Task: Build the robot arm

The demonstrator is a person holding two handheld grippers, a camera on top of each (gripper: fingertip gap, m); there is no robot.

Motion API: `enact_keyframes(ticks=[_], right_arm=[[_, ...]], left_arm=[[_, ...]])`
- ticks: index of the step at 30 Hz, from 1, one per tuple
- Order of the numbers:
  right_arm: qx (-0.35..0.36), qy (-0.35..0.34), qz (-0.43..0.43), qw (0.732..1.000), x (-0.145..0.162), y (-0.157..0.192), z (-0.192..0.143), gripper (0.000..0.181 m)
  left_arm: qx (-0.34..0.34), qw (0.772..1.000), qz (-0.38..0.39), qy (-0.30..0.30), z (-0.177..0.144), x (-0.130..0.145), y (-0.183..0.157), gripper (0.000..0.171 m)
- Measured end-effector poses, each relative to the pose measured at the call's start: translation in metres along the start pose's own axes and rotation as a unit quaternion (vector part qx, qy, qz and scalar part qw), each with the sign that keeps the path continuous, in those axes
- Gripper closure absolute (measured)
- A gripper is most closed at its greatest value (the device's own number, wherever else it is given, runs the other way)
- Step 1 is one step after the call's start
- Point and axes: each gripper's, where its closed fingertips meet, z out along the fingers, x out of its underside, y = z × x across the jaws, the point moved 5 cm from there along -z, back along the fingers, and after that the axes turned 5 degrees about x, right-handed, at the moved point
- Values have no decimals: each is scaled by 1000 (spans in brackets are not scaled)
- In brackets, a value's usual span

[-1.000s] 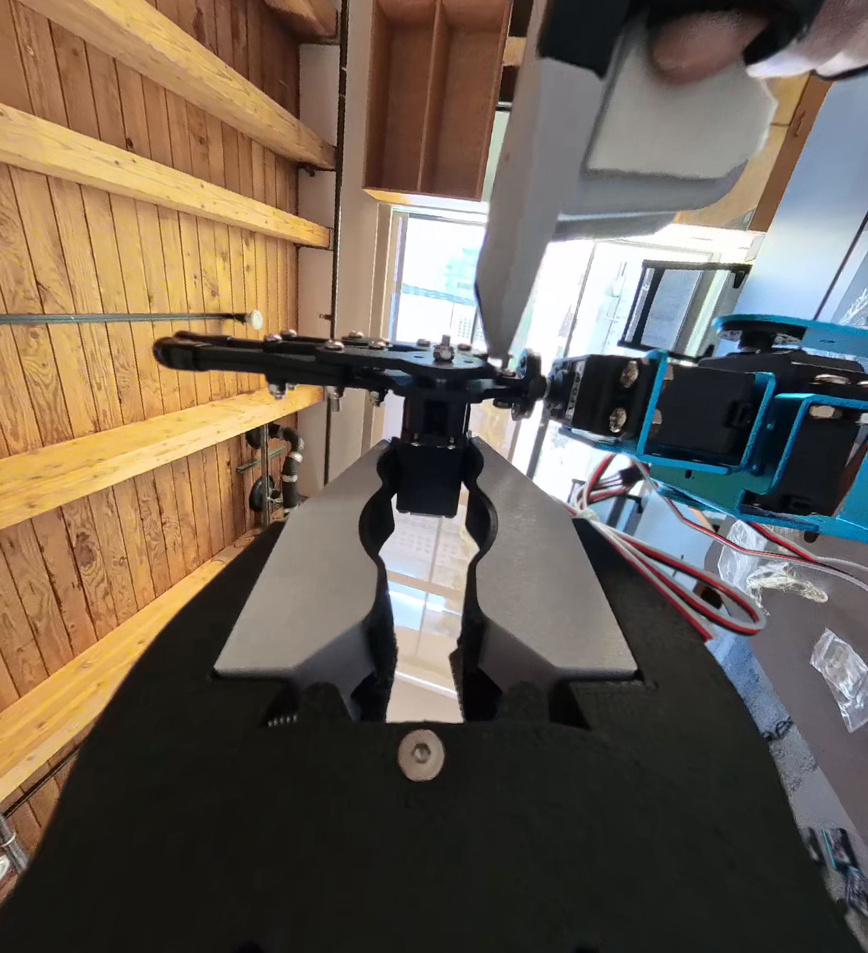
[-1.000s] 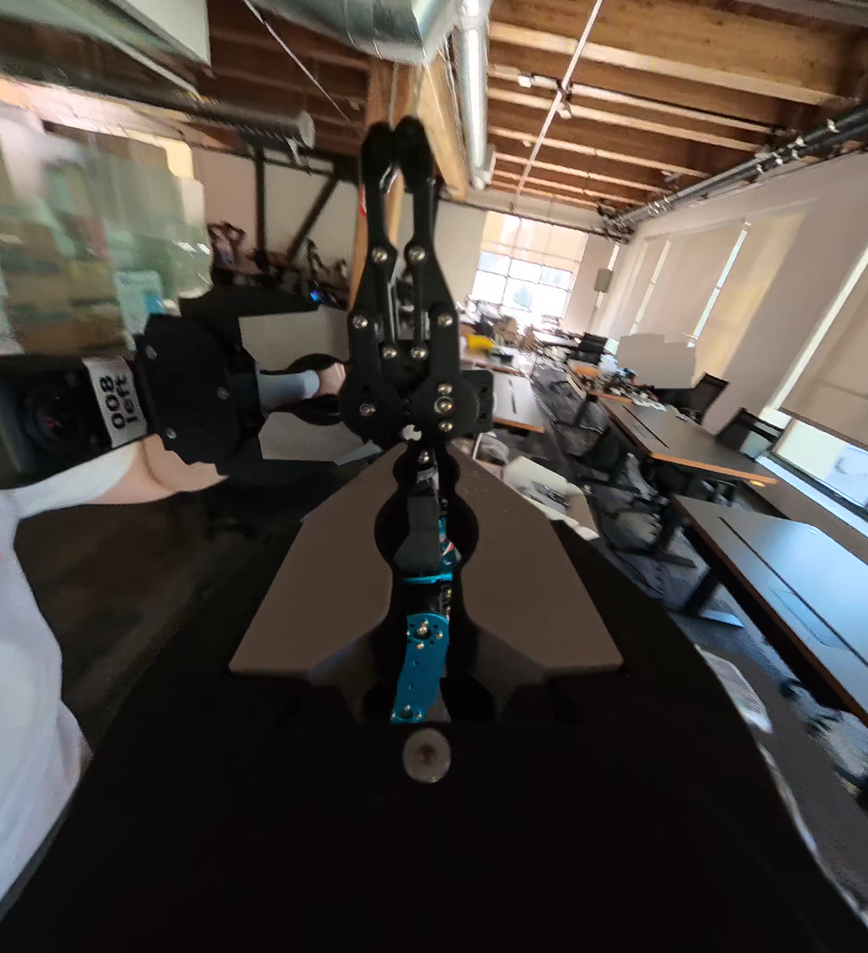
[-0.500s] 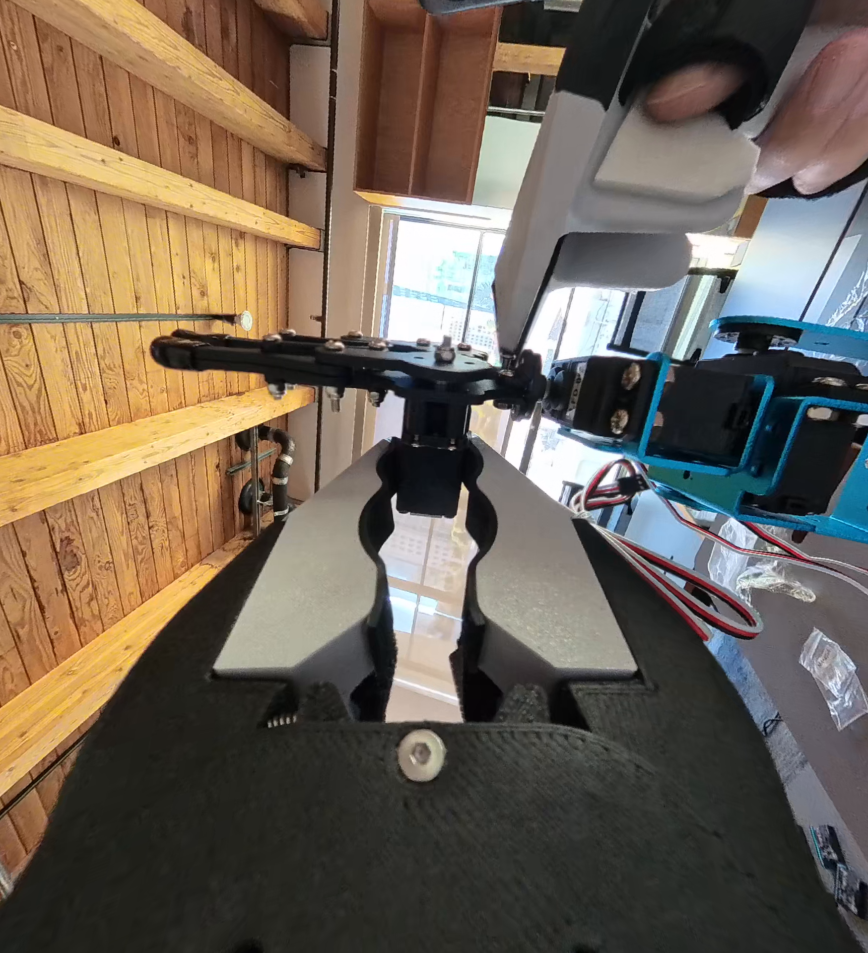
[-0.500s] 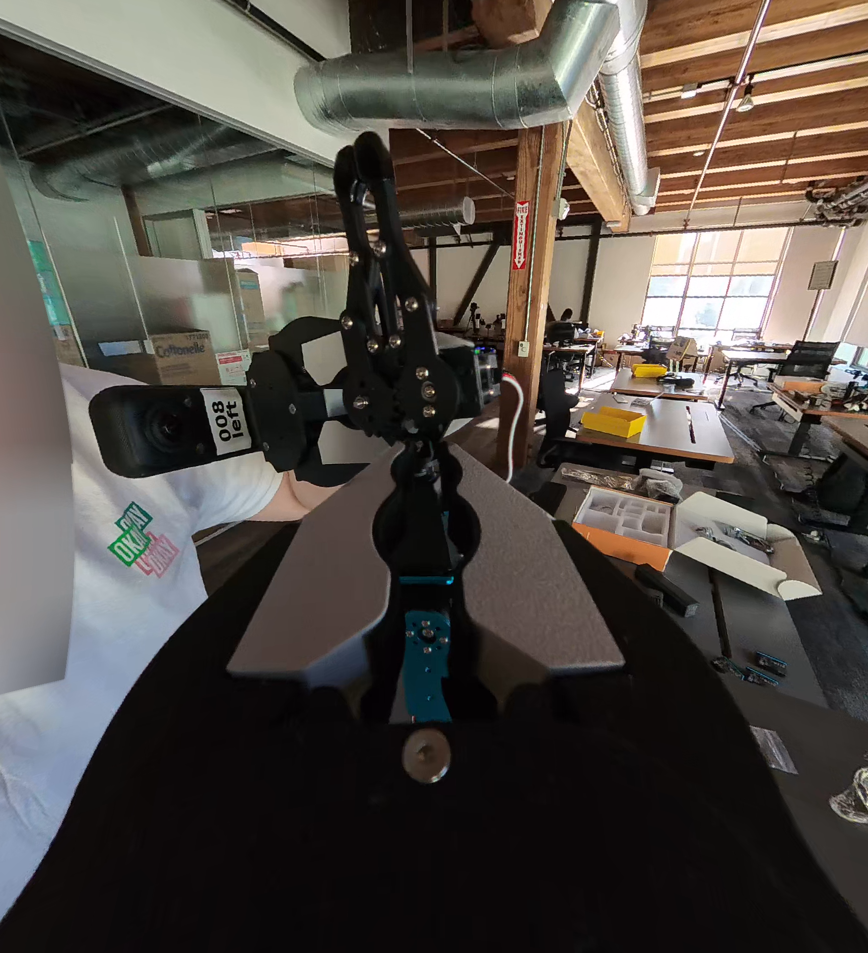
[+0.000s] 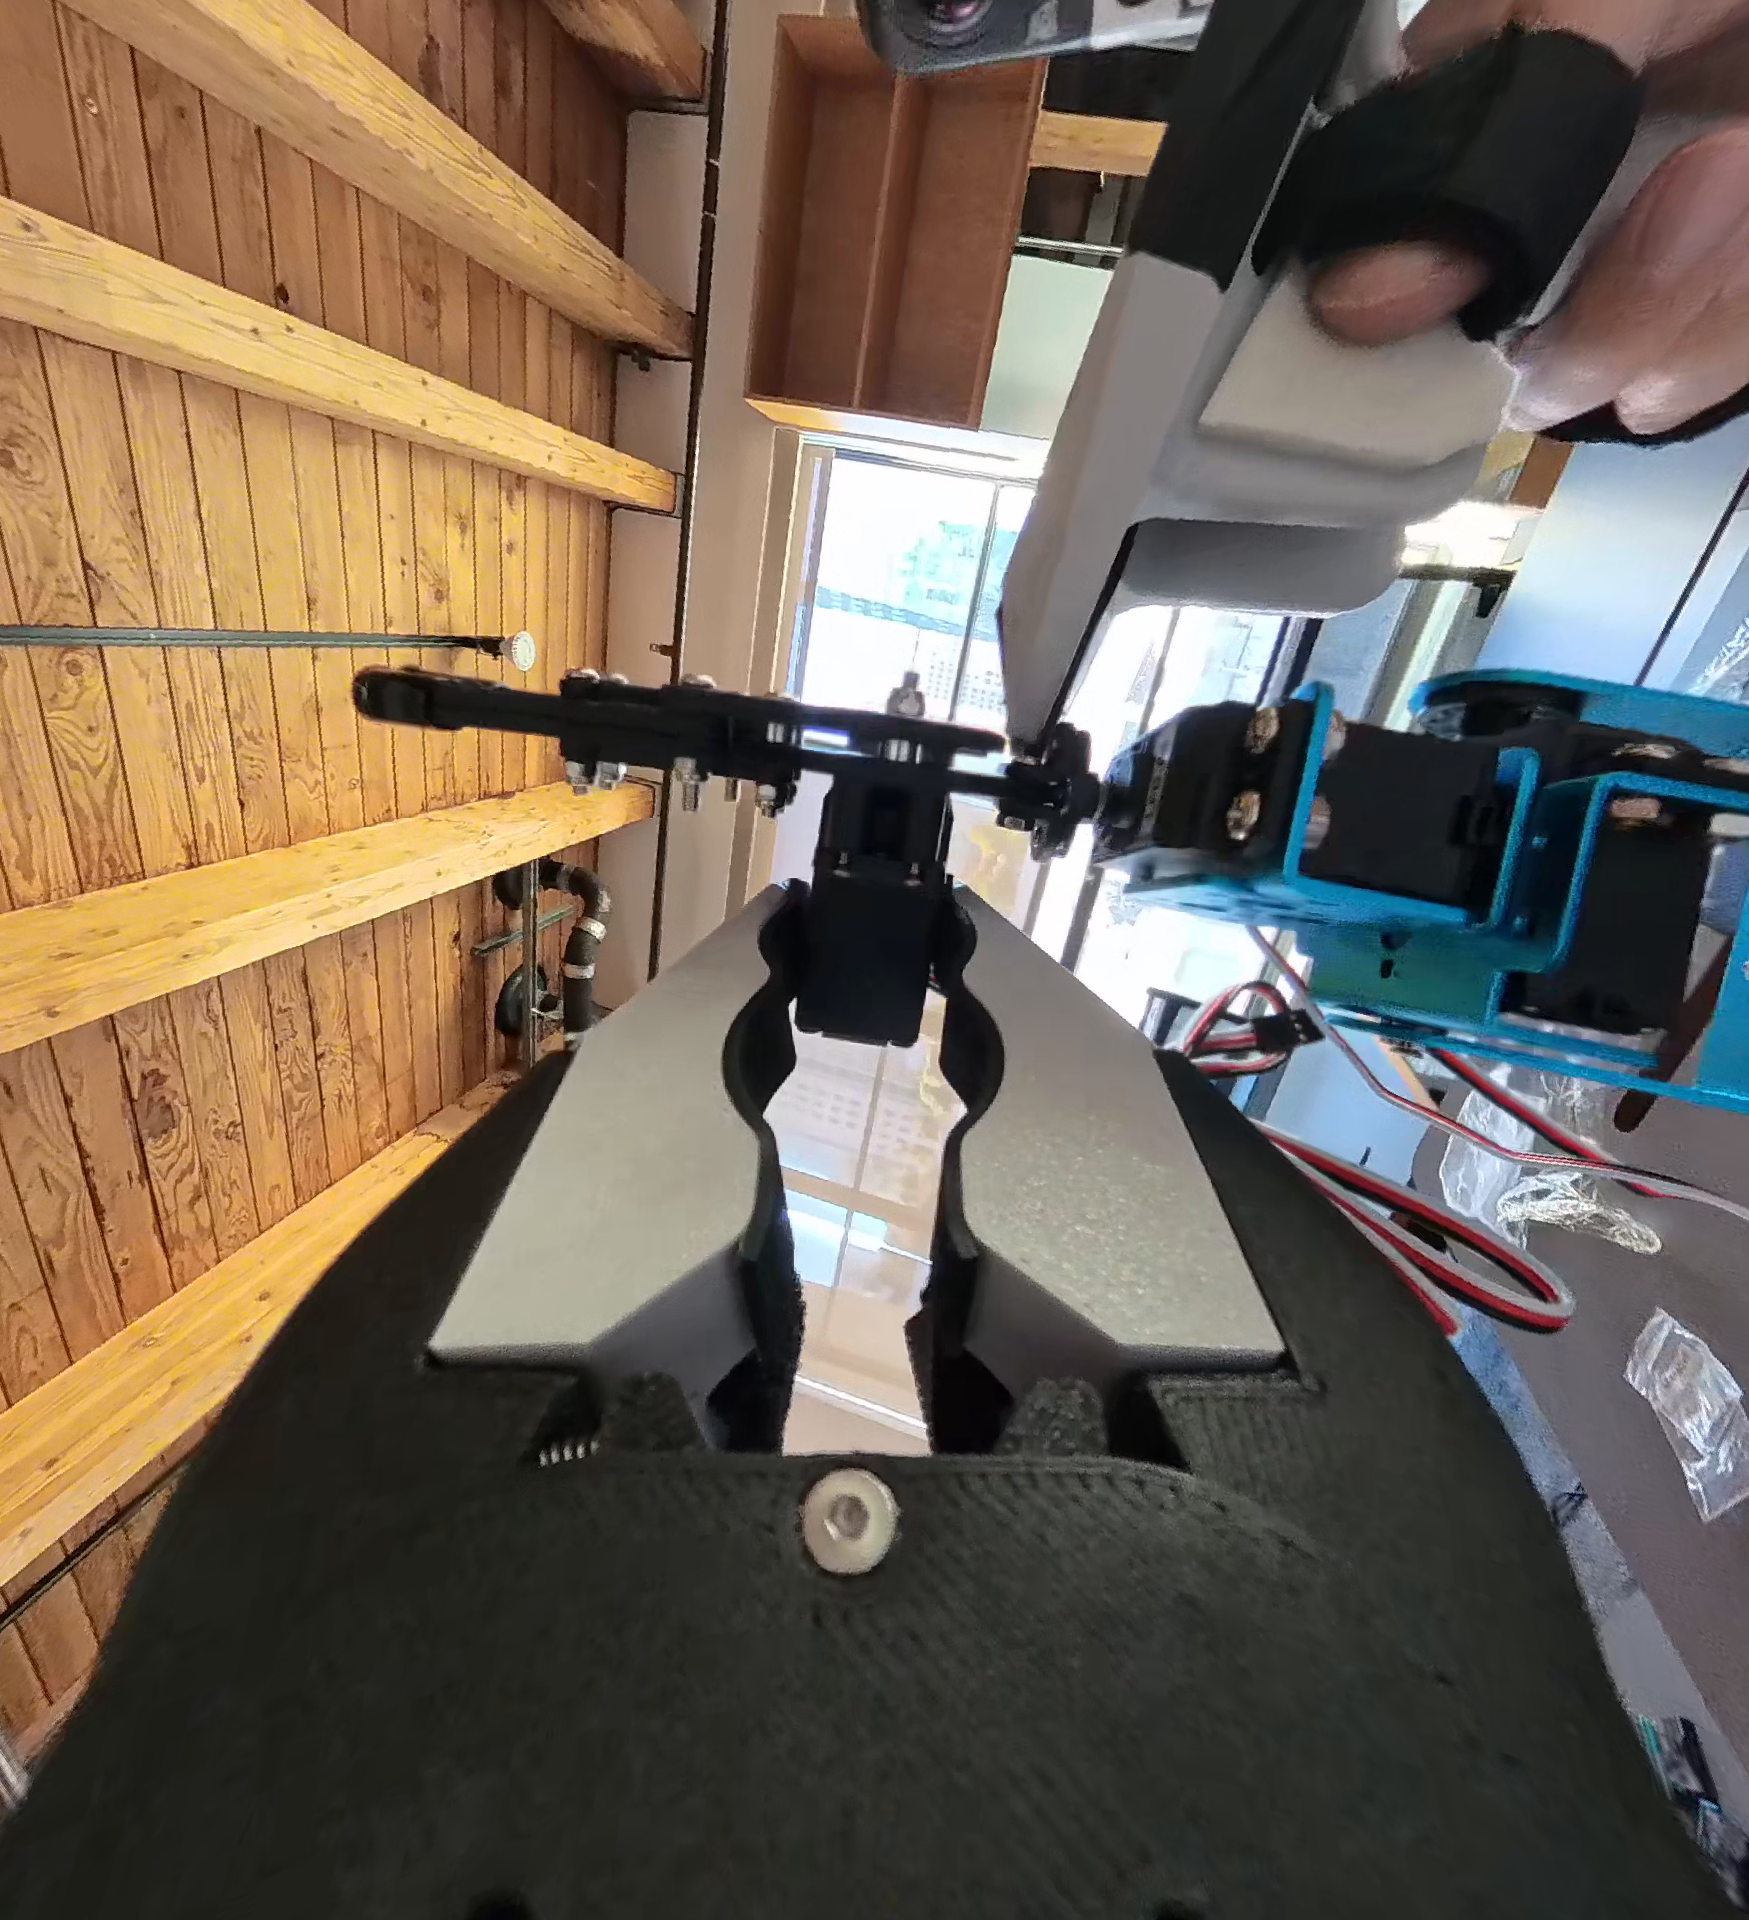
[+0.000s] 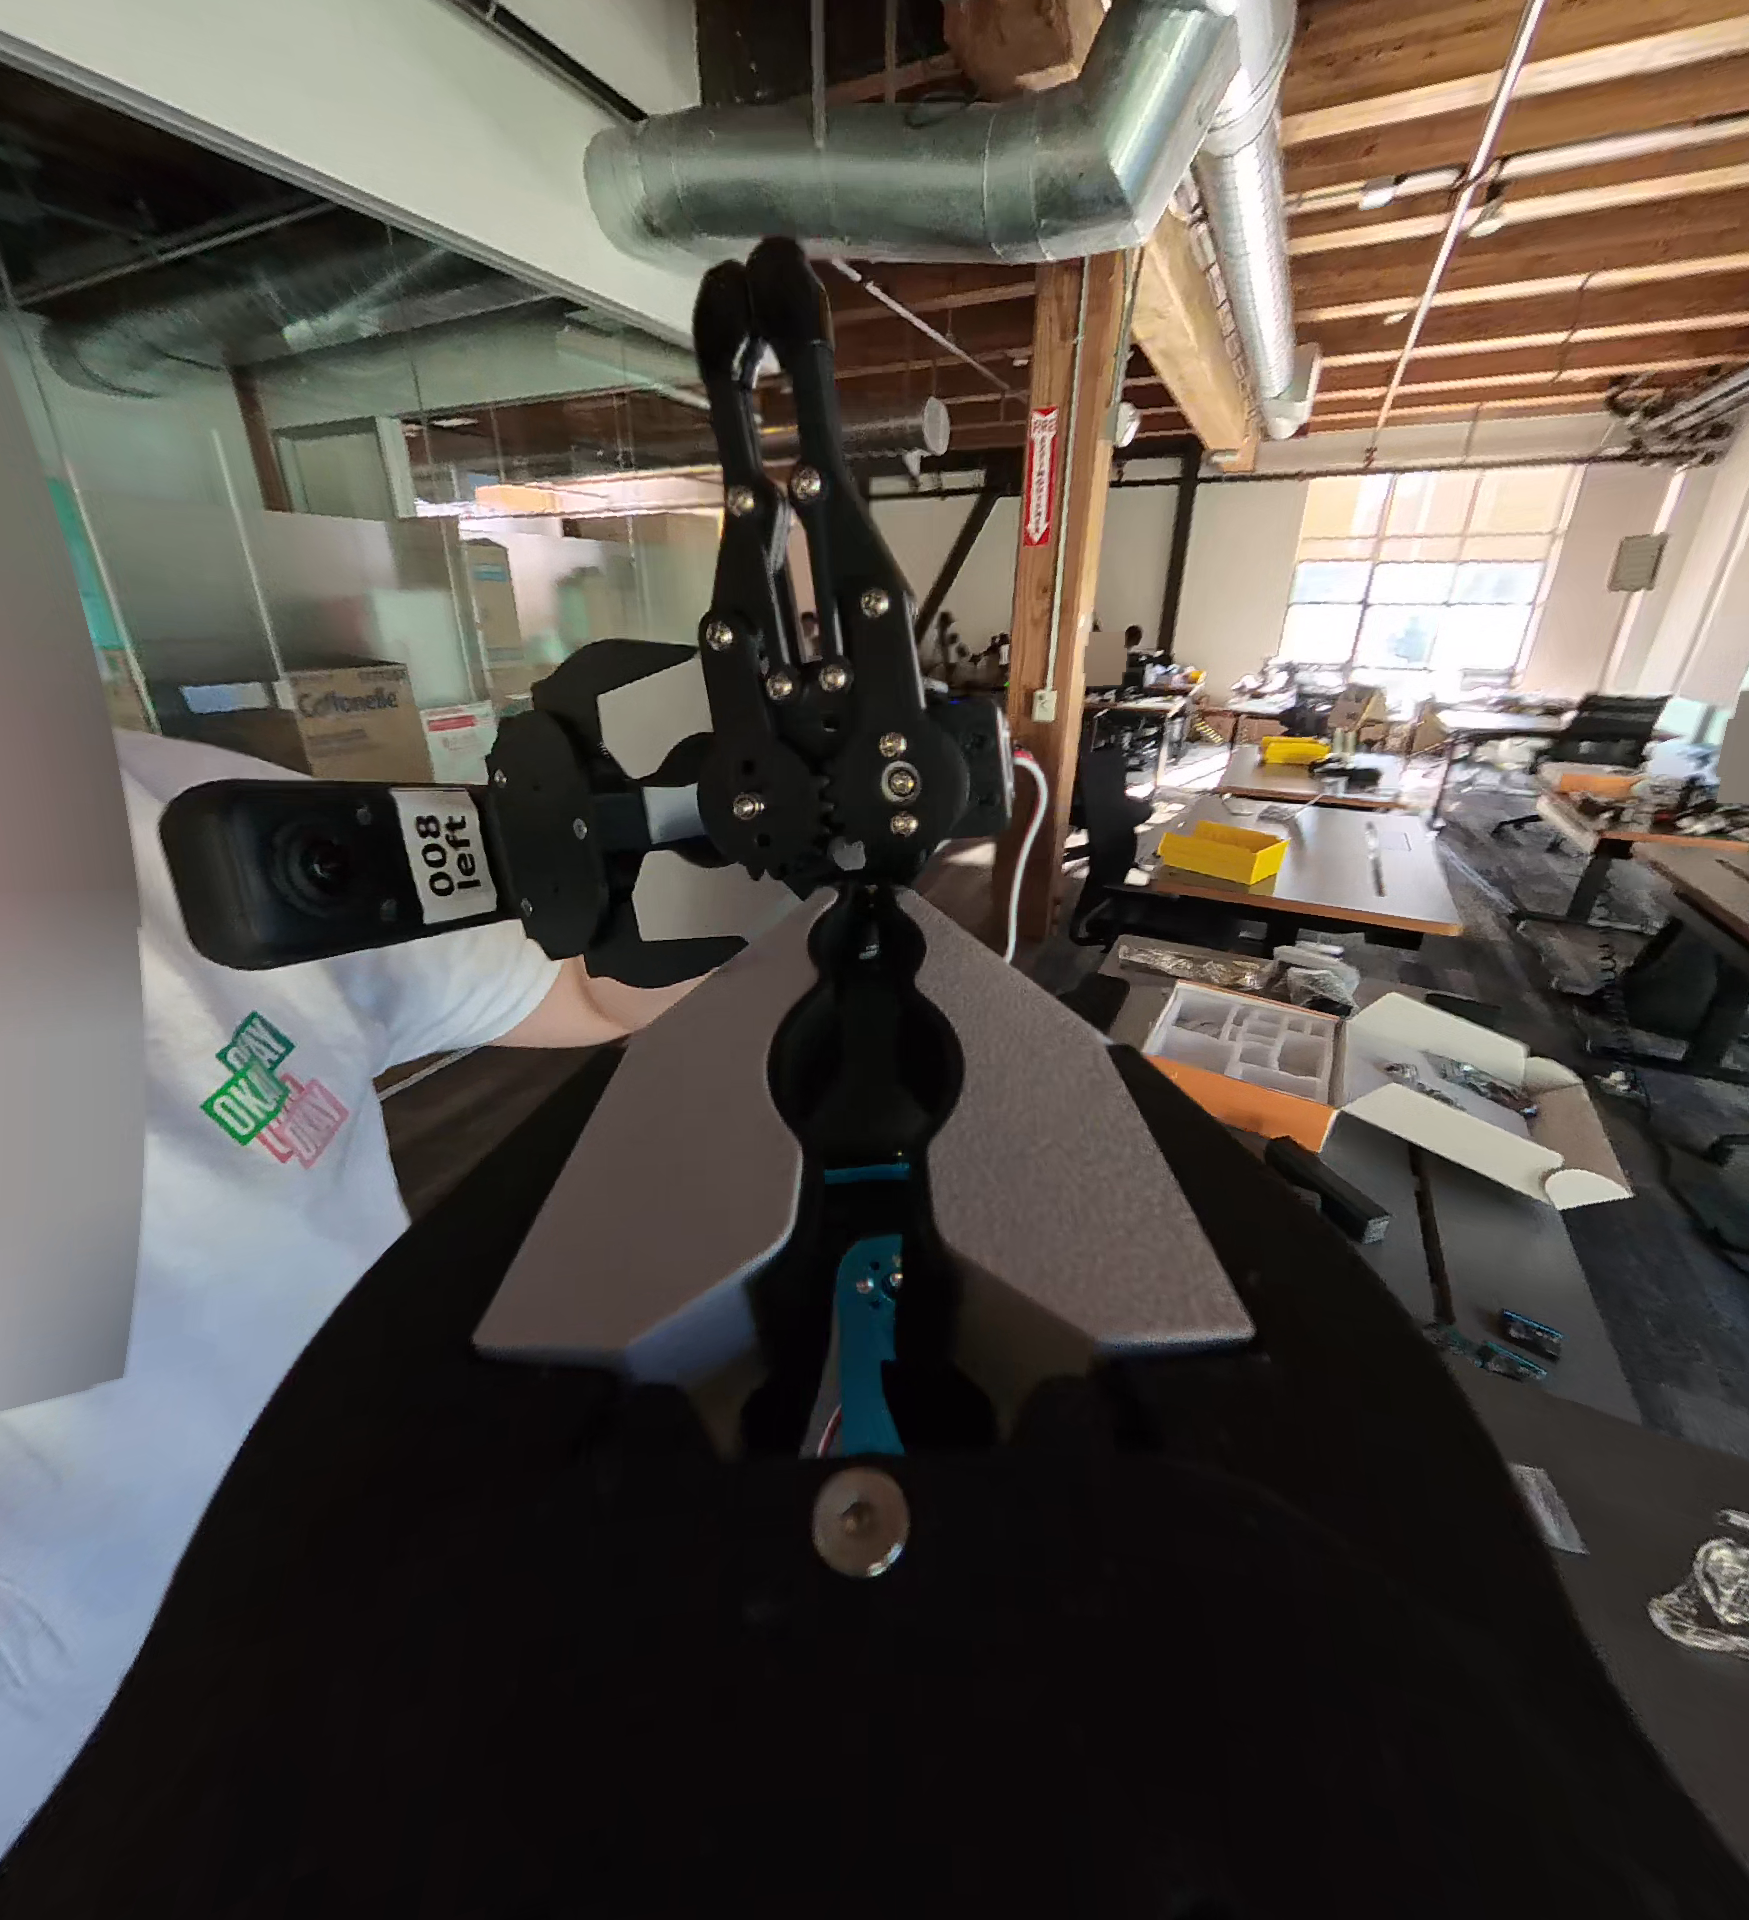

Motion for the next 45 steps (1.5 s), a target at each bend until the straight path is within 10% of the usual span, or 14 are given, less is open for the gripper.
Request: enact_keyframes(ticks=[1,45], right_arm=[[13,-6,-9,1000,0,1,-1,179],[158,82,-133,975,-8,19,0,180]], left_arm=[[4,1000,1,4,1,0,0,149],[16,1000,11,9,1,-3,-2,149]])
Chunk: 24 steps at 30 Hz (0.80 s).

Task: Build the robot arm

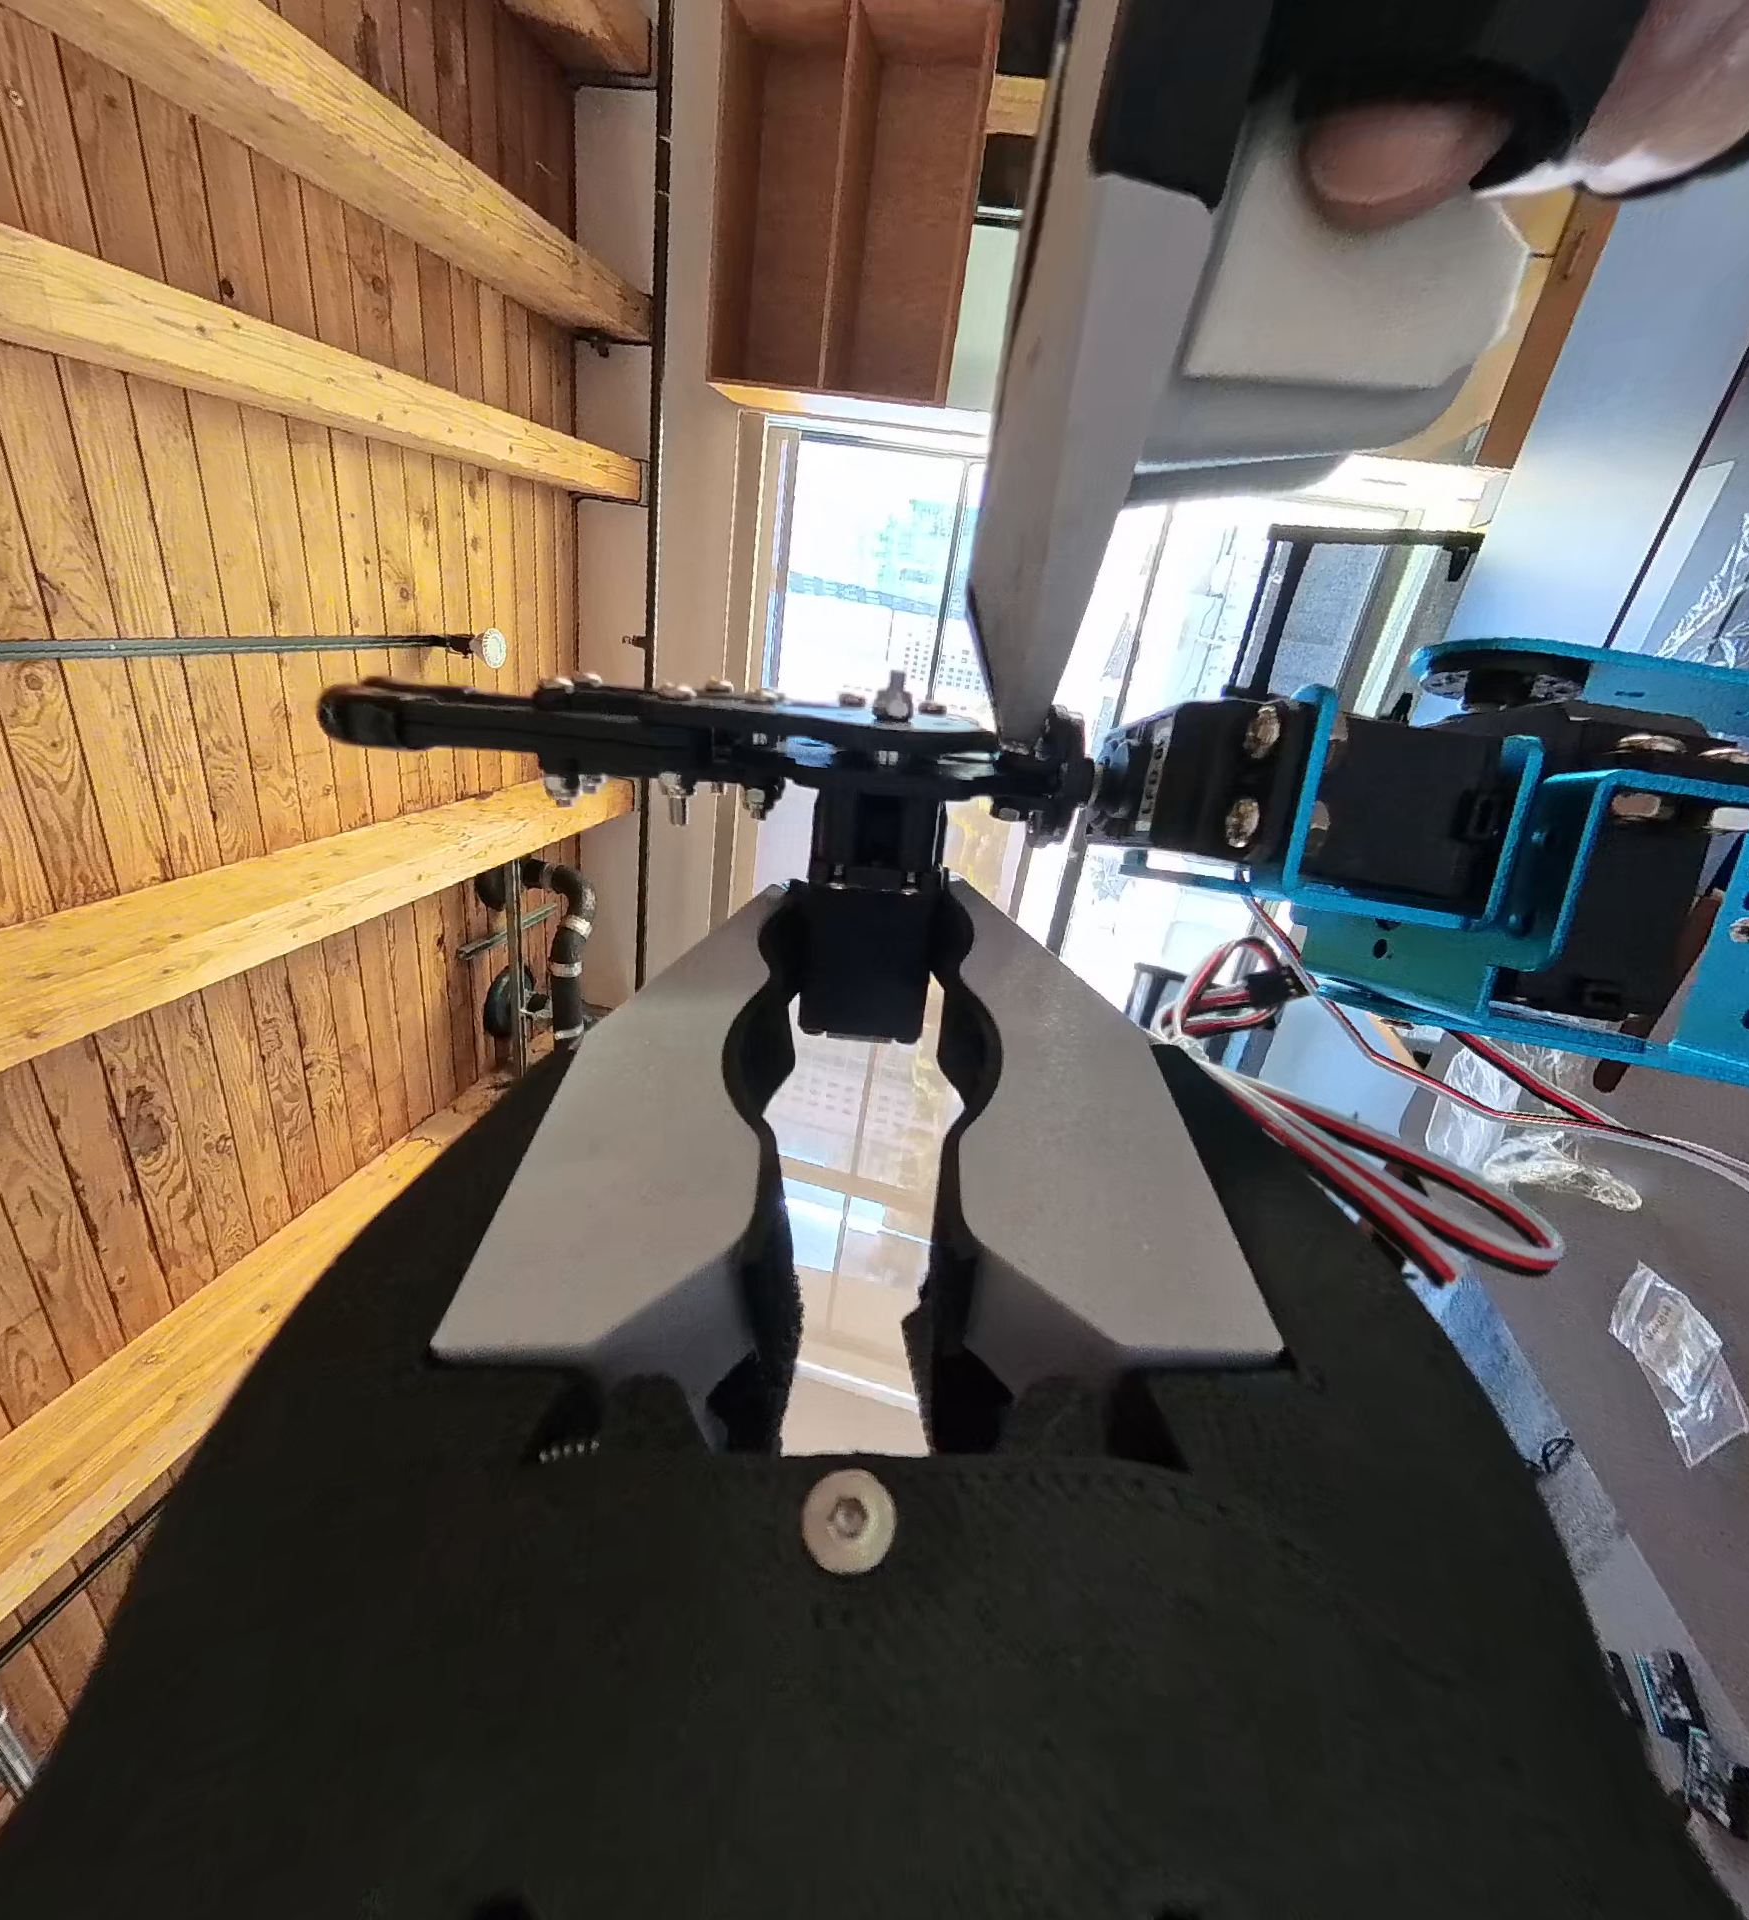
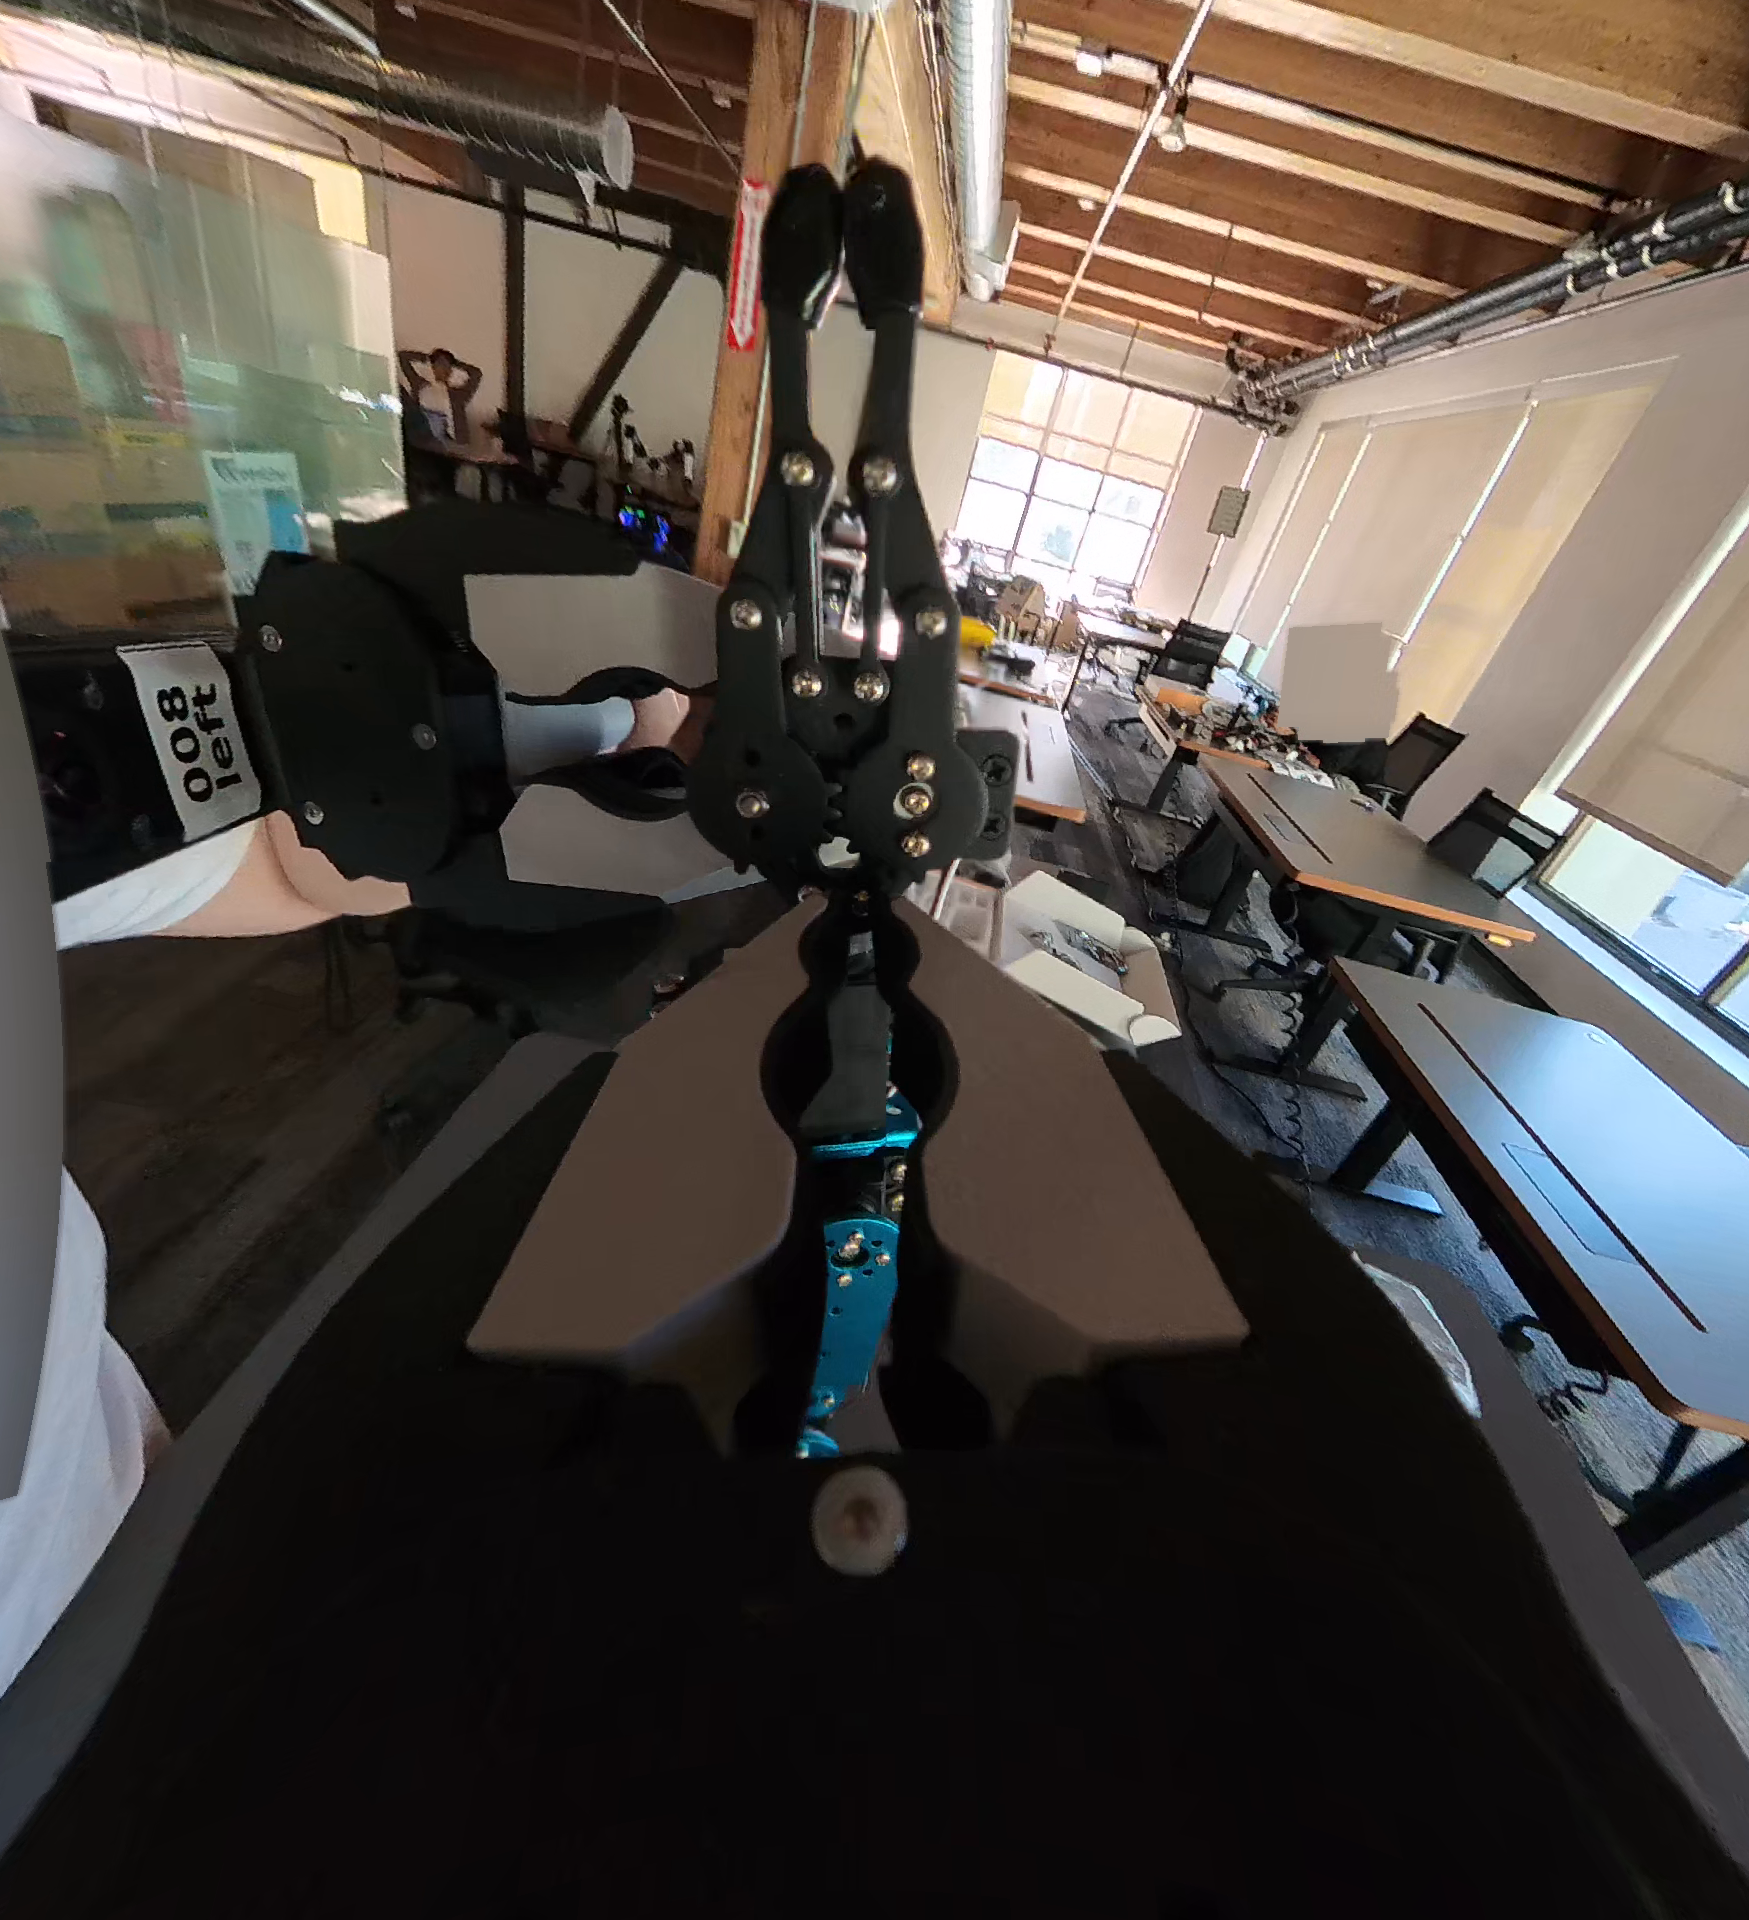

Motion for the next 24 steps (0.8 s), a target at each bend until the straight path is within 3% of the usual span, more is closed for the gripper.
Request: enact_keyframes(ticks=[16,21,24], right_arm=[[1,8,33,999,0,-4,-1,181],[-8,-27,74,997,8,-6,-2,179],[-57,-53,59,995,9,-9,-6,179]], left_arm=[[-40,999,-7,-14,4,-2,-3,149],[-40,999,-20,-24,6,-2,-3,149],[-25,999,-21,-38,6,-3,-3,148]])
